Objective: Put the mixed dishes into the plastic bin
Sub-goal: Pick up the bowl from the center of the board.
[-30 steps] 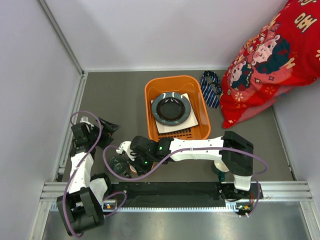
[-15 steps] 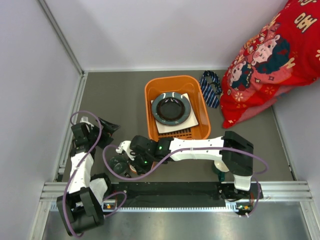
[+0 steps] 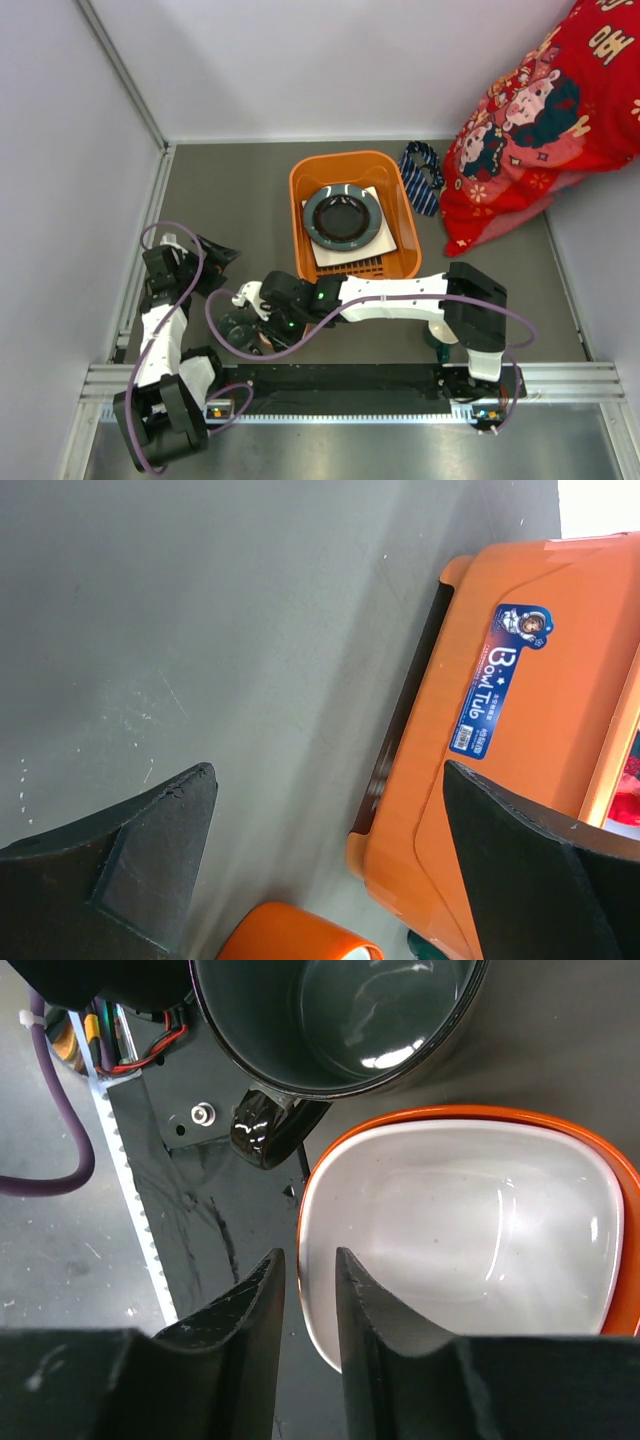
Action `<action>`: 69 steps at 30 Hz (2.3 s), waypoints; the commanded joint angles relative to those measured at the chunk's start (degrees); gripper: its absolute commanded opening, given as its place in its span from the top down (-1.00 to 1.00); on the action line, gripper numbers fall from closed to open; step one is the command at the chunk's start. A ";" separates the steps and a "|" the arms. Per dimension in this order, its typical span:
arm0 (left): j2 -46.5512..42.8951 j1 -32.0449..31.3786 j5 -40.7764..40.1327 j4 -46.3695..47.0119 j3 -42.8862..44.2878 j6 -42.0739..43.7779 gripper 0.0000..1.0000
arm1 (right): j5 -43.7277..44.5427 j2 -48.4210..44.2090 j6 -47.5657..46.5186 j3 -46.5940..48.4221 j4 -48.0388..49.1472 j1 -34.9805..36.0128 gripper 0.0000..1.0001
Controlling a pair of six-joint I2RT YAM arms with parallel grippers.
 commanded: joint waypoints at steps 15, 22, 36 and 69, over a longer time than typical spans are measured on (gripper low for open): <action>0.13 0.35 -0.01 2.43 -0.19 0.60 -0.98 | -0.79 0.51 -0.27 3.40 0.63 0.94 0.86; -0.31 0.26 -0.09 2.43 -0.28 0.60 -0.98 | -0.79 0.51 -0.27 3.22 0.63 1.03 1.00; 0.04 0.35 -0.18 2.60 -0.37 0.52 -0.98 | 1.59 -3.44 -0.01 3.31 0.10 1.03 1.00; 0.57 0.26 0.26 2.87 -0.37 0.52 -0.98 | 4.75 -13.02 1.66 3.66 1.86 0.94 1.00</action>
